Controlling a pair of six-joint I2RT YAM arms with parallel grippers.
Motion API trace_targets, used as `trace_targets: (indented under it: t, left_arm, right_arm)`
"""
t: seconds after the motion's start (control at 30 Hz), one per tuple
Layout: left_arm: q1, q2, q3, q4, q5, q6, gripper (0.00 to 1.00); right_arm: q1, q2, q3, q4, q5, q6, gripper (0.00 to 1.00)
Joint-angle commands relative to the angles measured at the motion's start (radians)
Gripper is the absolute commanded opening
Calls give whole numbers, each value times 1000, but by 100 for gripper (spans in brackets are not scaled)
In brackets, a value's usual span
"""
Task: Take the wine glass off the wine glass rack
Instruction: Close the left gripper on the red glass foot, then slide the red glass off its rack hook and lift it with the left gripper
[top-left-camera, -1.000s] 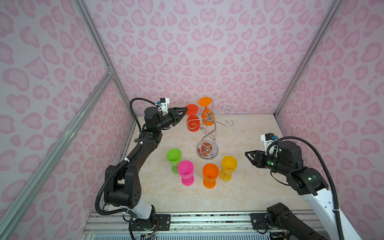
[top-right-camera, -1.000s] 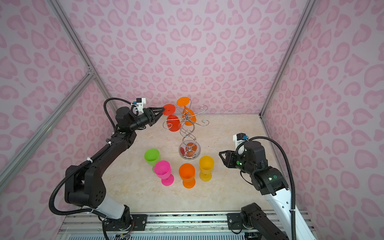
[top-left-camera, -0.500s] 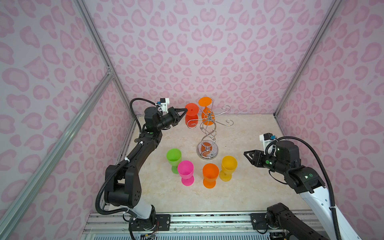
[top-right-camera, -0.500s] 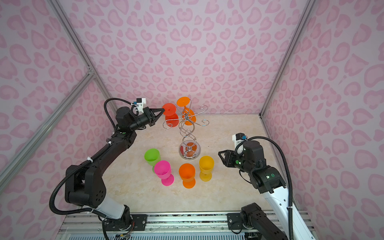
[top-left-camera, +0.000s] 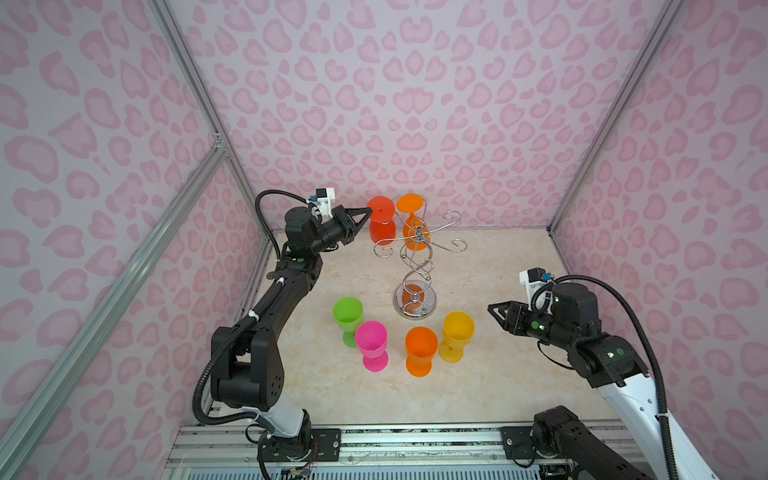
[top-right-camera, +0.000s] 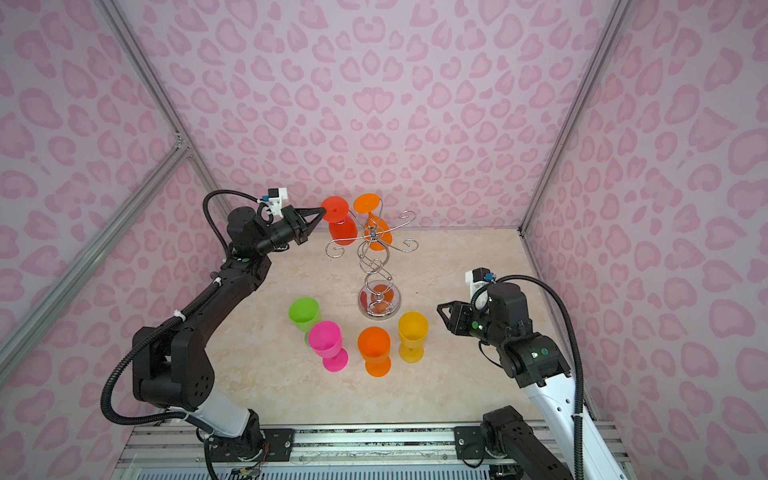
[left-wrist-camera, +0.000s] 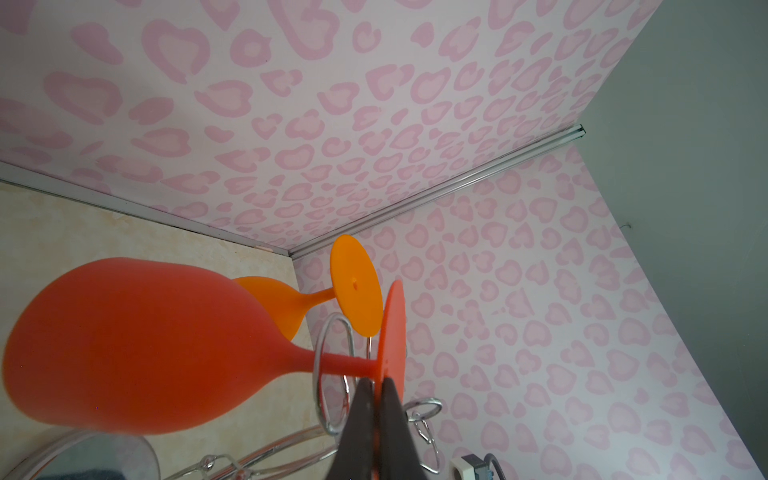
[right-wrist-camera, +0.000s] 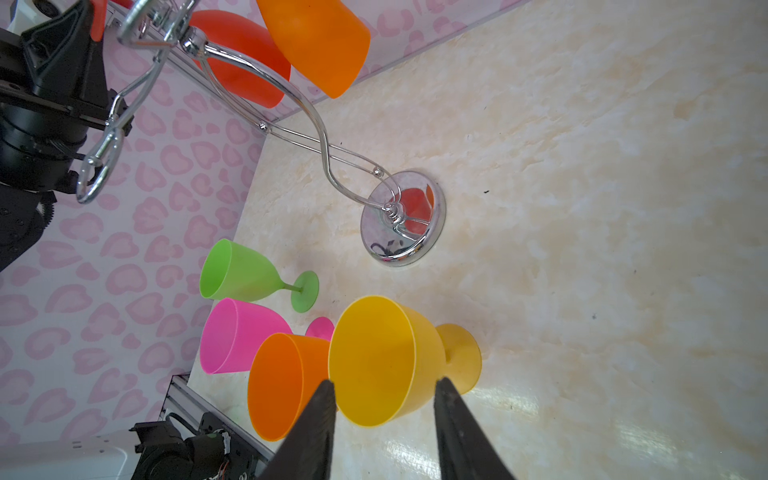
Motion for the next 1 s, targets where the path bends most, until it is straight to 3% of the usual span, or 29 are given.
trace_targets:
  t: [0.0,0.53,0.97]
  left_arm:
    - [0,13,22,43,-3,-2,2]
    - [-52,68,103,50,39,22,2]
    - [-56,-24,9,14,78,67,2]
  right_arm:
    - [-6,-4,-9,23,-12,-9,40]
    - [-34,-10,-17,28,-42,-12,40]
    - [-37,-13,-32,43,-54,1,40]
